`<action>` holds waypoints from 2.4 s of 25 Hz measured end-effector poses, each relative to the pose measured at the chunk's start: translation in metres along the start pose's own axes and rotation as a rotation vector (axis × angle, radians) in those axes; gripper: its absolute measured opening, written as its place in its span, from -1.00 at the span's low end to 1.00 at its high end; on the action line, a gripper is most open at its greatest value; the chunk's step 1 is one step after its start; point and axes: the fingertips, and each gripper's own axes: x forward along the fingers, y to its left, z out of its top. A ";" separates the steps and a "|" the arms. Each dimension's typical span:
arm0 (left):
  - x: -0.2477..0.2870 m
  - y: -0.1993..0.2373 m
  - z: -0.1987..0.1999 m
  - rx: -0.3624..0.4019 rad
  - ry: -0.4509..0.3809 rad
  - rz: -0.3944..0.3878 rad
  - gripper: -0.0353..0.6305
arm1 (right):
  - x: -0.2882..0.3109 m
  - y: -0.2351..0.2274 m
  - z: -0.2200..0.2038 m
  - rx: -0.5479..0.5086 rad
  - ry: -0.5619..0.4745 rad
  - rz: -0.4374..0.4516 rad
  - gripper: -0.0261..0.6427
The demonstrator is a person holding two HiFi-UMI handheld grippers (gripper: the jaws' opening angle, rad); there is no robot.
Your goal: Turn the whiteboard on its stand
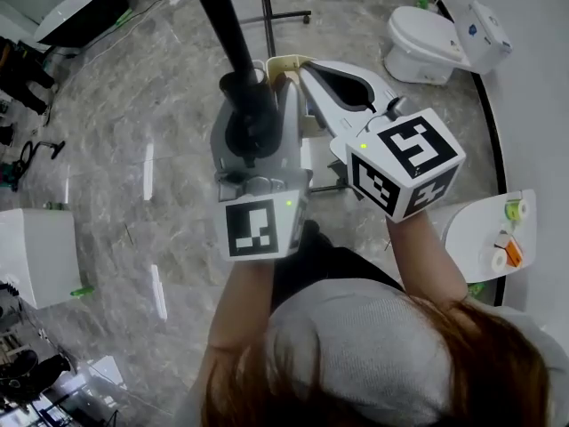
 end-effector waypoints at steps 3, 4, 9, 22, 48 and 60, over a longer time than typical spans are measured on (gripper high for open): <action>-0.010 -0.003 0.003 0.016 0.002 0.012 -0.38 | -0.004 0.005 0.001 -0.003 -0.004 0.006 -0.91; -0.012 -0.005 0.004 0.017 0.002 0.015 -0.39 | -0.006 0.005 0.001 -0.002 -0.006 0.002 -0.91; -0.026 -0.007 0.006 0.032 0.022 0.022 -0.39 | -0.013 0.012 0.001 -0.008 -0.010 -0.024 -0.91; -0.093 -0.042 0.026 0.060 0.024 -0.043 -0.35 | -0.081 0.072 -0.002 -0.014 -0.031 -0.165 -0.92; -0.232 -0.117 0.057 0.018 0.013 -0.133 -0.26 | -0.249 0.166 -0.053 0.043 -0.016 -0.259 -0.92; -0.286 -0.122 0.077 -0.001 -0.001 -0.162 -0.24 | -0.252 0.184 -0.073 0.078 0.020 -0.193 -0.92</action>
